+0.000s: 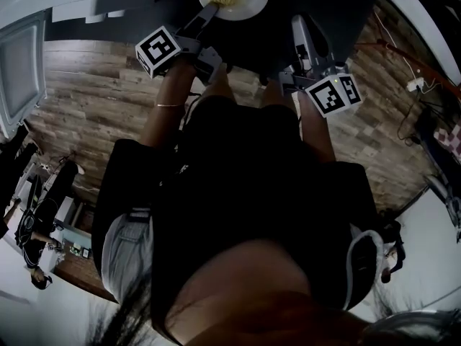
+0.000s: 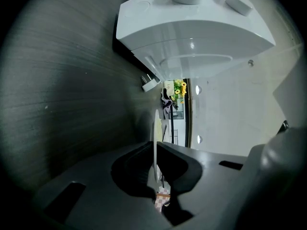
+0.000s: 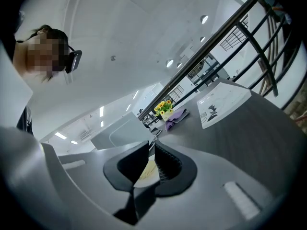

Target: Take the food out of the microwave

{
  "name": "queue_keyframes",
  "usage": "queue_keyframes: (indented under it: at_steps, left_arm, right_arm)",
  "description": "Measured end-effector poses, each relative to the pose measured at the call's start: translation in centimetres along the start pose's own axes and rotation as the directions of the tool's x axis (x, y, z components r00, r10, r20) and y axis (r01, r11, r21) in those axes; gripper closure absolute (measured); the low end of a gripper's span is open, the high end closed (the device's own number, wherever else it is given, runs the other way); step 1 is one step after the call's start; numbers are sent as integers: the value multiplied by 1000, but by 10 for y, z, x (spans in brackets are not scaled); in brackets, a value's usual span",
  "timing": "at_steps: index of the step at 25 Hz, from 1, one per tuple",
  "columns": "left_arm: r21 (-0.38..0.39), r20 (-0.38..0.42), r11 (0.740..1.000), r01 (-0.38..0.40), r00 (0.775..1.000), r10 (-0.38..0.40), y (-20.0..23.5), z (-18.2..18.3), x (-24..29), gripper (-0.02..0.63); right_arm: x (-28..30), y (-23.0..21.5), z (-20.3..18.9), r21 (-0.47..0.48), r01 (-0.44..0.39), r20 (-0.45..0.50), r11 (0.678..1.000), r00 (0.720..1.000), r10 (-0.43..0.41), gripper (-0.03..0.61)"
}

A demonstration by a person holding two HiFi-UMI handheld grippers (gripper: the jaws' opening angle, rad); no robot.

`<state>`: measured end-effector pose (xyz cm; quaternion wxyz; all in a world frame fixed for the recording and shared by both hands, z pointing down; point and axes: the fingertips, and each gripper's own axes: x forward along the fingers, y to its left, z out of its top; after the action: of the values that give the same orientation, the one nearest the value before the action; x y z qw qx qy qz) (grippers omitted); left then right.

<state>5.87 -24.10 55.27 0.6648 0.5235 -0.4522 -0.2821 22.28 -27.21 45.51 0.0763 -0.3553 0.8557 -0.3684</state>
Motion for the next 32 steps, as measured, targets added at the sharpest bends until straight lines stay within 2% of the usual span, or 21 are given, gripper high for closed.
queue_keyframes:
  at_steps: [10,20,32]
  left_arm:
    - [-13,13,1000,-21,1000,21,3,-9,8,597]
    - [18,10,999,-48,999,48,6,-6,7,597]
    - [143,-7,981,-129,991,131,7,-7,7,597]
  right_arm:
    - [-17,-16,2,22,18,-1,1000,1000,-18,565]
    - [-19,-10,1,36,7,11,999,1000,-8,565]
    - [-27,-8,8,35,9,31,999,999,-10,565]
